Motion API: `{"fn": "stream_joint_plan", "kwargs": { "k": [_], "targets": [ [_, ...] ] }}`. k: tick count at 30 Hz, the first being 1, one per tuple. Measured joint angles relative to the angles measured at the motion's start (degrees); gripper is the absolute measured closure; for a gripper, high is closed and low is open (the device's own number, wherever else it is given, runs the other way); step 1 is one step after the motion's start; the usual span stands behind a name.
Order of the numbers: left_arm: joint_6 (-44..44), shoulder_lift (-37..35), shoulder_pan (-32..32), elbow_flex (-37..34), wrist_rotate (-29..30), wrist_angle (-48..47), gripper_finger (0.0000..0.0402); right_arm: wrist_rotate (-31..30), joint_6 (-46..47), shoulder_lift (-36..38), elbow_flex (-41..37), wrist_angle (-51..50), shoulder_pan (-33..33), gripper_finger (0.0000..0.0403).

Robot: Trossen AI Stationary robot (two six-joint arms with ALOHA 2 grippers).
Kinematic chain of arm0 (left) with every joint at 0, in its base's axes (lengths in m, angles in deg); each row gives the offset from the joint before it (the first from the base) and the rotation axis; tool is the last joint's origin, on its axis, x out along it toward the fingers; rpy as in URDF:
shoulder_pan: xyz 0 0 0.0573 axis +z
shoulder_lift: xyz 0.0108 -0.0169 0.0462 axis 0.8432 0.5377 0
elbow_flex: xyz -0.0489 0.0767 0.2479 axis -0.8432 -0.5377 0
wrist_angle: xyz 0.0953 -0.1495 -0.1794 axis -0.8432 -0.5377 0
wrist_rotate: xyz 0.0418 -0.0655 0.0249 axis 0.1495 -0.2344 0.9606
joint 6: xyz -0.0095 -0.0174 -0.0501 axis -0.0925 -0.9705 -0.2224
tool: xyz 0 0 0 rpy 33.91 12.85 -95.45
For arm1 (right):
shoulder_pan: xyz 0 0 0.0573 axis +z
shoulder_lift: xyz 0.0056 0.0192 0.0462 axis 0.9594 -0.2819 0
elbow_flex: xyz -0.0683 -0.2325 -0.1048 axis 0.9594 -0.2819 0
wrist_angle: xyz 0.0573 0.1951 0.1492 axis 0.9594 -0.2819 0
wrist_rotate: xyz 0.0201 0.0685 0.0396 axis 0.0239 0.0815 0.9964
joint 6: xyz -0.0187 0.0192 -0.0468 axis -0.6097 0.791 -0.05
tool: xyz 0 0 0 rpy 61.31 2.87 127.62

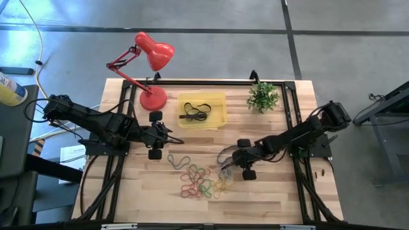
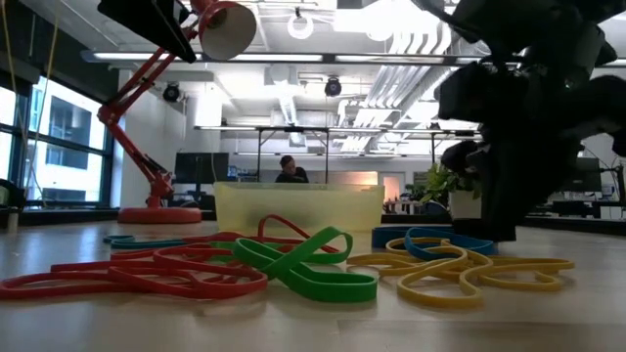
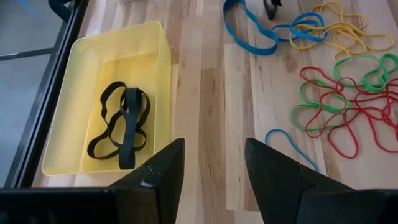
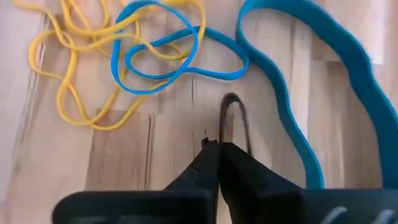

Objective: Pick and place rubber bands into bin
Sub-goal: Put the black rubber band into the yellow container

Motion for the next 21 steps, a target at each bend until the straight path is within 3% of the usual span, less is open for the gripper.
{"fn": "stream_joint_plan", "kwargs": {
  "k": [7,12,17,21],
  "targets": [
    [0.1,0.0,0.0,0.0,0.0,0.0,0.0245,-6.8,3.1,8.5,0.4,-0.1,0.0,0.0396],
    [0.5,0.0,0.0,0.0,0.0,0.0,0.0245,-13.6,-0.9,14.4,3.9,-0.7,-1.4,0.0399],
    [0.5,0.0,0.1,0.0,1.0,0.4,0.0245,-17.1,-8.9,15.8,8.9,-0.4,-7.2,0.0400],
    [0.4,0.0,0.1,0.0,1.8,1.6,0.0245,-15.4,-14.5,13.8,12.2,3.6,-14.3,0.0401]
  ]
}}
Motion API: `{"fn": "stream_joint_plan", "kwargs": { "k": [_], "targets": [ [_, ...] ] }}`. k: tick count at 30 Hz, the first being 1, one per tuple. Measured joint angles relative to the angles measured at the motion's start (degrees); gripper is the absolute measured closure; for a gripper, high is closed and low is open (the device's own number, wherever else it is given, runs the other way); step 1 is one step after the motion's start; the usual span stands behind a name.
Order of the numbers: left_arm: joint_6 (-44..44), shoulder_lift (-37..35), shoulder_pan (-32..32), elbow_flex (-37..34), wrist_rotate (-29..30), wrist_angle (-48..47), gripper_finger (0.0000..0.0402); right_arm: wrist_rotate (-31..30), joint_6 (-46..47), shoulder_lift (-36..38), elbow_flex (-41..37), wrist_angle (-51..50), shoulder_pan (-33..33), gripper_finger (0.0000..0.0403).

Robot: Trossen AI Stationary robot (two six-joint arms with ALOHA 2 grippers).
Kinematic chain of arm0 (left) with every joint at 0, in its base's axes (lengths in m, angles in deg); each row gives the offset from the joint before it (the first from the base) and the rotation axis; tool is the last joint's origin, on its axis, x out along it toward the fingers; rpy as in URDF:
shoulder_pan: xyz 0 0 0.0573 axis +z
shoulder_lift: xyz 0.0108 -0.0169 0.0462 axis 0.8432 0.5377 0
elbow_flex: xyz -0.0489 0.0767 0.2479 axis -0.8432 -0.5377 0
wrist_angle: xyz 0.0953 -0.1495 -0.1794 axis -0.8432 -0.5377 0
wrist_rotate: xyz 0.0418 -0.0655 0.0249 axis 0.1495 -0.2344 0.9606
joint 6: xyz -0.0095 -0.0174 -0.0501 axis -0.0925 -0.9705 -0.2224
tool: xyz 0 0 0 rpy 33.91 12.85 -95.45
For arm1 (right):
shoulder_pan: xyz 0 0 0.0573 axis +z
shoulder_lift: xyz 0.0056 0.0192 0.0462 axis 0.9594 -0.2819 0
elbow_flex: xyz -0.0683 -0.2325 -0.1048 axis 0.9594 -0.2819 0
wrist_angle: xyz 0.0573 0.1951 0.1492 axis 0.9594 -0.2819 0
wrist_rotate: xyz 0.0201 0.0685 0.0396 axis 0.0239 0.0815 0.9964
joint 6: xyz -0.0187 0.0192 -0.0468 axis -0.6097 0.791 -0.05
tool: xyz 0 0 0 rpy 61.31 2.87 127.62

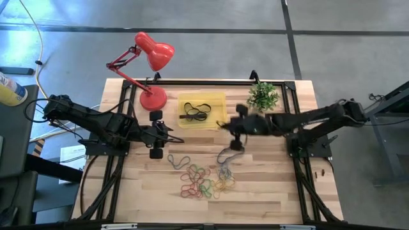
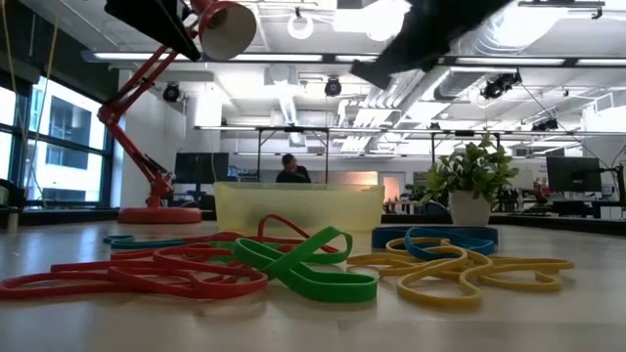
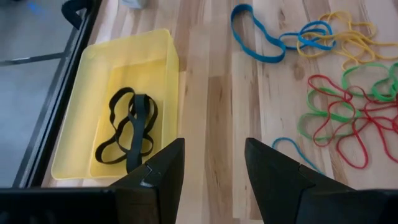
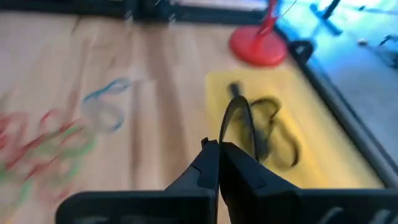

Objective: Pick and place rubber bands into bin
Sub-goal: Put the black rubber band into the yellow container

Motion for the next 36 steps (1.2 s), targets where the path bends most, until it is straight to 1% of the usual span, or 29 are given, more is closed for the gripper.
{"fn": "stream_joint_plan", "kwargs": {
  "k": [3,6,9,13,17,21,24,26,33,36],
  "targets": [
    [0.0,0.0,0.0,0.0,0.2,1.5,0.0245,3.3,-2.3,-3.1,2.0,4.6,-5.5,0.0401],
    [0.1,0.0,0.0,0.0,1.2,2.5,0.0245,8.2,-3.0,-8.0,4.4,8.5,-10.5,0.0401],
    [0.1,0.0,0.0,0.0,1.4,3.2,0.0245,13.6,-2.9,-14.5,8.1,10.6,-14.4,0.0401],
    [-0.2,0.0,0.0,0.0,2.0,3.3,0.0245,18.9,-3.0,-24.5,15.8,10.8,-17.6,0.0401],
    [-0.5,0.0,0.0,0.0,2.3,3.5,0.0245,22.2,-2.5,-33.3,24.9,6.6,-20.0,0.0402],
    [-0.5,0.0,0.0,0.0,2.3,3.9,0.0245,24.3,-2.6,-39.9,33.3,-2.9,-21.7,0.0401],
    [-0.5,0.0,0.0,0.0,2.3,4.3,0.0245,25.4,-2.6,-42.9,37.5,-8.2,-22.4,0.0402],
    [-0.5,0.0,0.0,0.0,2.3,4.4,0.0245,26.4,-2.6,-44.0,38.9,-8.9,-22.7,0.0401],
    [-0.1,0.0,0.0,0.0,2.3,4.3,0.0245,27.1,-2.8,-44.1,39.4,-8.5,-22.9,0.0401],
    [0.0,0.0,0.0,0.0,2.7,4.3,0.0245,29.5,-3.0,-44.1,39.4,-8.4,-22.9,0.0390]
  ]
}}
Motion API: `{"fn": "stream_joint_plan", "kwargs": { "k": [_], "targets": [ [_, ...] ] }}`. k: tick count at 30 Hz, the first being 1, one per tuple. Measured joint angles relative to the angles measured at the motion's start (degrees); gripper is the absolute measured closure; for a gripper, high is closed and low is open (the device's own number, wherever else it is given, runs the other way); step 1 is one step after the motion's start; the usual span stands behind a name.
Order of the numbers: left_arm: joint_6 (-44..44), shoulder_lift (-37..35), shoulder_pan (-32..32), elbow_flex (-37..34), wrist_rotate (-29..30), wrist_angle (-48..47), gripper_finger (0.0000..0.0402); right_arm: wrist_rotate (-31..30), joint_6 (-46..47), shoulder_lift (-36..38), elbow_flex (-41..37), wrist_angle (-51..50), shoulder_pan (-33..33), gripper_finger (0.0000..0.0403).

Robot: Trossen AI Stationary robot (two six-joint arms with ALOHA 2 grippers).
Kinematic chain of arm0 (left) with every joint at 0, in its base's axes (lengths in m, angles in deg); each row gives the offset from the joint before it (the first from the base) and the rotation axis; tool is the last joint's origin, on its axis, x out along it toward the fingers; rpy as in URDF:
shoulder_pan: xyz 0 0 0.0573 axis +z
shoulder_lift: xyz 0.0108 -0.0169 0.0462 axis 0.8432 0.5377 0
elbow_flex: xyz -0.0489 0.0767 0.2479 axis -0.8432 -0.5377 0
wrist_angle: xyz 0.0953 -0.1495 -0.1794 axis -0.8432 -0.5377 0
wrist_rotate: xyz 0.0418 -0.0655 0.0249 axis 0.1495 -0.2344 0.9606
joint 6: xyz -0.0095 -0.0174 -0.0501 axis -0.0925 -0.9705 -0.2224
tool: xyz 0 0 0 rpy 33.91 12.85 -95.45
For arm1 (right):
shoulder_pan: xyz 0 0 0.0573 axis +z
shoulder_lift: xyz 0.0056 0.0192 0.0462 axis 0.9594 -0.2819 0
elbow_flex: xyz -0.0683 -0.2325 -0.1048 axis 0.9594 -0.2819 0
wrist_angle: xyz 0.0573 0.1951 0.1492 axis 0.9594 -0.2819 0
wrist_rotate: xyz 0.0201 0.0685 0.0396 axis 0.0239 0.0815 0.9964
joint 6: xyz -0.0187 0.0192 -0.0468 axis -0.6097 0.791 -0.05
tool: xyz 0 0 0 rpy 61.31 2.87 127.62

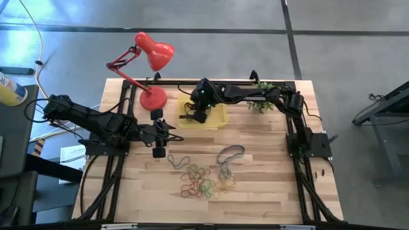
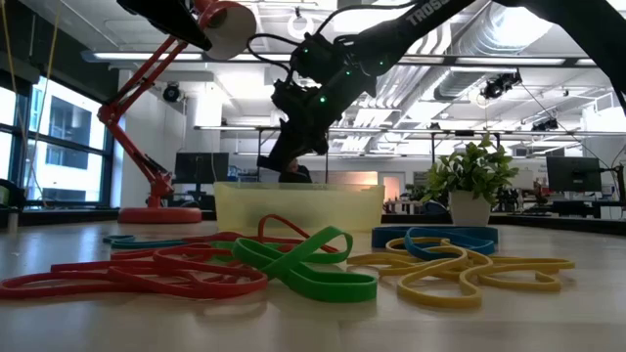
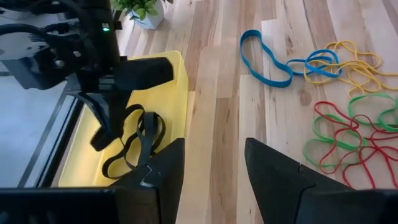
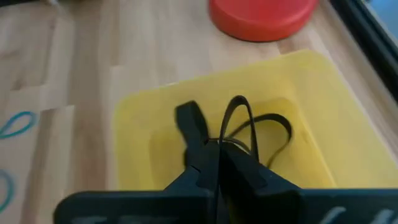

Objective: Pick and place rubber bands into bin
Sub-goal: Put the black rubber band into the yellow container, then put the blue rubber band into the yellow container

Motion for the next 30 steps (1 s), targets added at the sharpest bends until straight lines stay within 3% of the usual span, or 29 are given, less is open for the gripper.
{"fn": "stream_joint_plan", "kwargs": {
  "k": [8,12,15,19,25,30],
  "targets": [
    [0.0,0.0,0.0,0.0,0.1,0.0,0.0245,0.7,1.0,0.0,0.0,0.0,0.1,0.0276],
    [0.1,0.1,0.0,0.0,-0.1,-0.7,0.0245,4.4,1.0,1.5,-0.1,-1.5,0.3,0.0221],
    [1.7,0.7,0.0,-0.3,-3.8,-3.6,0.0245,4.7,-0.9,5.0,-0.1,-6.5,1.5,0.0194],
    [2.9,1.5,0.0,-3.1,-10.9,-3.2,0.0245,4.7,-4.6,10.5,-0.1,-15.9,4.8,0.0179],
    [8.3,3.8,0.0,-7.9,-21.4,7.7,0.0245,3.2,-5.0,18.4,-0.4,-28.2,11.3,0.0190],
    [13.5,6.6,0.0,-9.9,-23.5,11.8,0.0245,-2.6,-1.6,23.3,-0.4,-35.2,17.3,0.0208]
  ]
}}
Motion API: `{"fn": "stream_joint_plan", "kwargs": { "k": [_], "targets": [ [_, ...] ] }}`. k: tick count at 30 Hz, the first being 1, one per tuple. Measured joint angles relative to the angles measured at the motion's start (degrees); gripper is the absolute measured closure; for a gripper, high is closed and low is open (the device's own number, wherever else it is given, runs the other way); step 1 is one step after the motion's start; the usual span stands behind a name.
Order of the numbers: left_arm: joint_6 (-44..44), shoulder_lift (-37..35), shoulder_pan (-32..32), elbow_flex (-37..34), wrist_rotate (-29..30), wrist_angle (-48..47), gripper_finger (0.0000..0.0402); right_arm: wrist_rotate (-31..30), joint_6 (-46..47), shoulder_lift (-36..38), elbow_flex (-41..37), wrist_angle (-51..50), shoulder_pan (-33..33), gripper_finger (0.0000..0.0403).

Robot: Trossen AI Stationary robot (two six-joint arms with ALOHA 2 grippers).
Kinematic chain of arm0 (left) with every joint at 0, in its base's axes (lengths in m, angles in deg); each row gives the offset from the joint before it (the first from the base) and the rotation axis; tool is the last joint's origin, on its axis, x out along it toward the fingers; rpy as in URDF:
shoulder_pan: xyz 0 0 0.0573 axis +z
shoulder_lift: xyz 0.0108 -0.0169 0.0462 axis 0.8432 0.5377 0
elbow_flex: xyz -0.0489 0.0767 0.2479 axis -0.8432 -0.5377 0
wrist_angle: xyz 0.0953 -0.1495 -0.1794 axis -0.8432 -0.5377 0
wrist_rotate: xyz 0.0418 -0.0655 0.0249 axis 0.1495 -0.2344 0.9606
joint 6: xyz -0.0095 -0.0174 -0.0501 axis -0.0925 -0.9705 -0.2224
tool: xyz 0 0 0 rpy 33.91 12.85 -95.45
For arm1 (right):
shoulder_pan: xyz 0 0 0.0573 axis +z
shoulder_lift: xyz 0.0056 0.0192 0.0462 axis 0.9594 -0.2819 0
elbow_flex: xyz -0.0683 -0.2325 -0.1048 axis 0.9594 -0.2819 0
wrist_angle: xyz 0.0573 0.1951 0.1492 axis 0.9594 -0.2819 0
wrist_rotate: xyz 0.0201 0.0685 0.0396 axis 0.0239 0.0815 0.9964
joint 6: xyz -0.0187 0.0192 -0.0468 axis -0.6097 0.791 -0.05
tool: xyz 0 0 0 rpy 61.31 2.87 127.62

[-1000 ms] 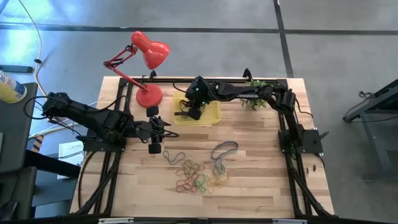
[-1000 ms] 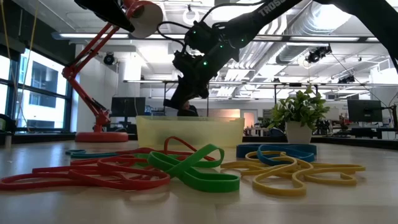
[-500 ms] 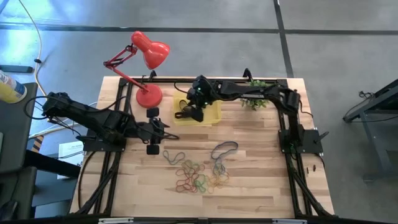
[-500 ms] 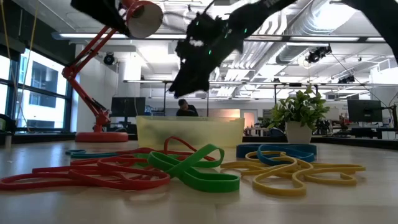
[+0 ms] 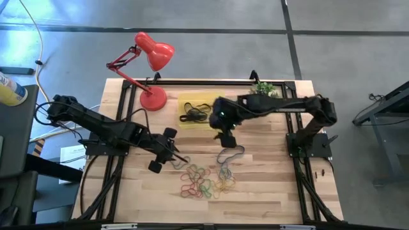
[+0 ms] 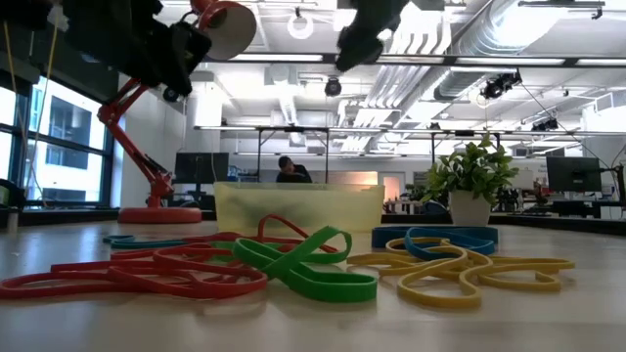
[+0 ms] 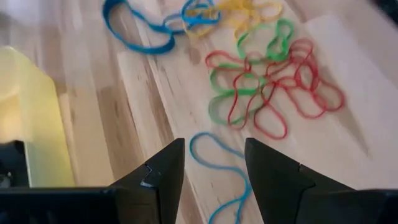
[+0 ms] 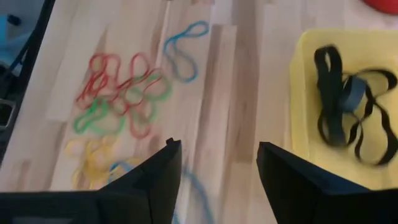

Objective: Pick and place rubber bands into bin
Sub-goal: Put the blue rubber band into the yellow container

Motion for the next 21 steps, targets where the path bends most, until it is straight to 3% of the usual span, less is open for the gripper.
{"fn": "stream_joint_plan", "kwargs": {
  "k": [8,15,21],
  "targets": [
    [-1.0,7.0,1.5,-0.1,-1.6,0.2,0.0245,-13.8,13.6,5.3,0.0,-11.3,9.6,0.0232],
    [1.3,13.6,4.1,1.0,-1.3,15.9,0.0245,-23.4,27.1,7.4,0.0,-19.8,18.9,0.0245],
    [2.0,18.4,9.5,6.9,-3.3,16.7,0.0245,-29.2,38.9,8.1,0.0,-23.2,25.5,0.0252]
  ]
}}
